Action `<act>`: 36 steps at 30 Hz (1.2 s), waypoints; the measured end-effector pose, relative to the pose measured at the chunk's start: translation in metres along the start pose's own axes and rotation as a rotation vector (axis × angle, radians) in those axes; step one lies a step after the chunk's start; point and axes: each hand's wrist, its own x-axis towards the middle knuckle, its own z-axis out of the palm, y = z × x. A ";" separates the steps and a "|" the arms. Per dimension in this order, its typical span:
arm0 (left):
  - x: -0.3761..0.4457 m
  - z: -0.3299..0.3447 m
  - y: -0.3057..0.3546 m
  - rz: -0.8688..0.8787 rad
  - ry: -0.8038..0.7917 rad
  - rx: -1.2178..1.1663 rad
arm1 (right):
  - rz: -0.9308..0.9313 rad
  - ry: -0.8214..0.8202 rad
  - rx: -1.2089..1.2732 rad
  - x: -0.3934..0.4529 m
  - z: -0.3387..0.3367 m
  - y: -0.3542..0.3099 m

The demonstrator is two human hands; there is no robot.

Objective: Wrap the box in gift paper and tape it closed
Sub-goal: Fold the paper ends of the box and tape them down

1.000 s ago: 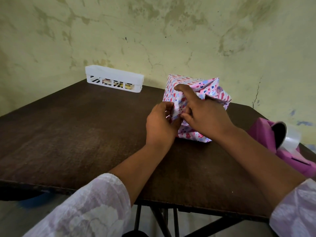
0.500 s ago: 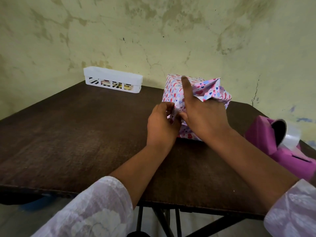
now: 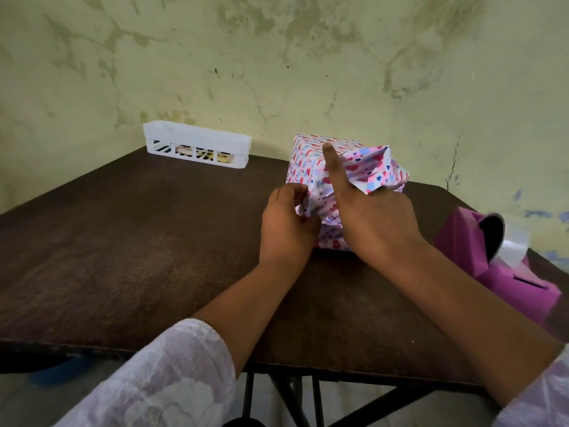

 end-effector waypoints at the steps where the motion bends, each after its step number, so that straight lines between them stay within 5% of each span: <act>1: 0.000 0.000 0.001 -0.002 -0.011 -0.002 | -0.018 -0.006 0.022 -0.008 -0.003 -0.001; 8: -0.003 -0.002 0.005 0.020 -0.051 0.051 | -0.049 0.337 0.047 -0.087 0.000 0.016; 12: -0.005 -0.004 0.010 0.099 -0.054 0.155 | 0.010 0.254 0.053 -0.086 0.020 0.031; 22: -0.009 -0.009 0.012 0.098 -0.043 0.201 | -0.173 0.259 0.046 -0.099 0.037 0.031; 30: -0.009 -0.005 0.015 0.089 -0.135 0.164 | -0.184 0.067 0.107 -0.107 0.047 0.036; 36: -0.004 -0.005 0.010 0.080 -0.110 0.130 | 0.041 -0.033 0.538 -0.088 0.028 0.044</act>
